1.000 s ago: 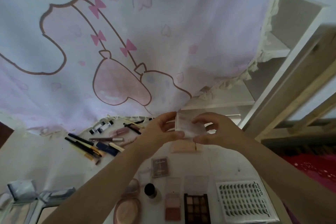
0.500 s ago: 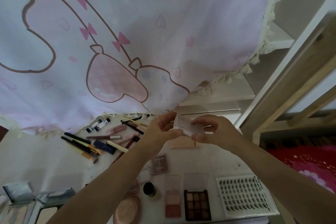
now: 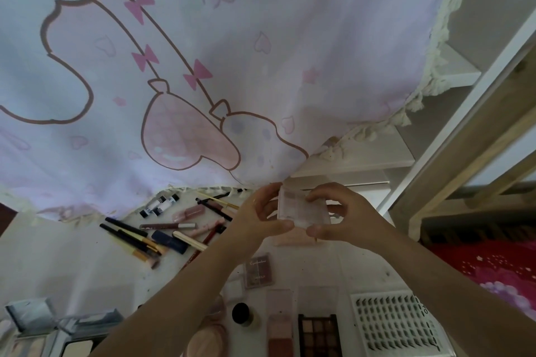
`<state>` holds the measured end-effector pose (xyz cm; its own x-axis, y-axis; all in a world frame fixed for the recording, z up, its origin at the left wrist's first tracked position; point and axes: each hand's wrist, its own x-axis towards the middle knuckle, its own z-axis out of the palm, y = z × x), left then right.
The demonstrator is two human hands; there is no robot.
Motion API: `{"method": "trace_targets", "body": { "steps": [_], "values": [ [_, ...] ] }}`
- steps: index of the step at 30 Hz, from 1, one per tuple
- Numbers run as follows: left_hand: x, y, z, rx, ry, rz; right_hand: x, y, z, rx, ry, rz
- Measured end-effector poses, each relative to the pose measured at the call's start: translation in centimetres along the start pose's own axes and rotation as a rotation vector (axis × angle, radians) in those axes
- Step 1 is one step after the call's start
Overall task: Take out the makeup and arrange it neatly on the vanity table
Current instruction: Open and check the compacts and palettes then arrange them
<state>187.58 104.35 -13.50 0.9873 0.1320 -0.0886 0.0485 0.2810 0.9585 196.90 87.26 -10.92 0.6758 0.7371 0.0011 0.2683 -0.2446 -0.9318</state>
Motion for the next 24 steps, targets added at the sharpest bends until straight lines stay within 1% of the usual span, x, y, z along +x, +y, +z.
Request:
{"method": "trace_targets", "body": {
  "steps": [5,8,10,11,13,14,15,16,18,19,20,21,23,24],
  "values": [
    [-0.1,-0.4,-0.2,-0.011,0.008,-0.005,0.0,0.2,-0.1,-0.054,-0.034,-0.046],
    [-0.1,-0.4,-0.6,-0.075,-0.056,-0.074,0.0,0.4,-0.8,-0.155,-0.072,-0.066],
    [-0.1,-0.1,-0.9,-0.197,-0.089,-0.161,0.0,0.4,-1.7,-0.260,-0.172,-0.085],
    [0.0,0.0,-1.0,-0.234,-0.076,-0.193,-0.1,0.3,-2.2,-0.303,-0.245,-0.092],
    [0.1,0.0,-0.9,-0.195,0.002,-0.234,-0.2,0.2,-2.8,-0.350,-0.384,-0.102],
    [0.2,-0.1,-0.7,-0.174,0.045,-0.234,-0.1,0.1,-2.9,-0.347,-0.404,-0.112],
    [0.2,-0.1,-0.4,-0.182,0.077,-0.225,0.0,0.2,-2.9,-0.300,-0.359,-0.115],
    [0.3,-0.2,-0.2,-0.199,0.113,-0.203,0.1,0.3,-2.8,-0.183,-0.259,-0.089],
    [0.2,-0.2,0.2,-0.234,0.203,-0.159,0.0,0.2,-2.2,0.195,0.013,0.061],
    [0.2,-0.2,0.5,-0.248,0.243,-0.151,-0.1,0.0,-1.7,0.371,0.094,0.156],
    [0.2,-0.3,0.9,-0.232,0.265,-0.144,-0.2,0.0,-1.1,0.470,0.122,0.214],
    [0.0,-0.4,1.3,-0.196,0.264,-0.142,-0.3,0.0,-0.4,0.441,0.118,0.226],
    [-0.2,-0.7,2.0,-0.102,0.224,-0.144,-0.3,0.1,0.6,0.271,0.121,0.178],
    [-0.4,-0.7,2.2,-0.065,0.196,-0.146,-0.1,0.1,0.7,0.231,0.140,0.158]
  ]
}}
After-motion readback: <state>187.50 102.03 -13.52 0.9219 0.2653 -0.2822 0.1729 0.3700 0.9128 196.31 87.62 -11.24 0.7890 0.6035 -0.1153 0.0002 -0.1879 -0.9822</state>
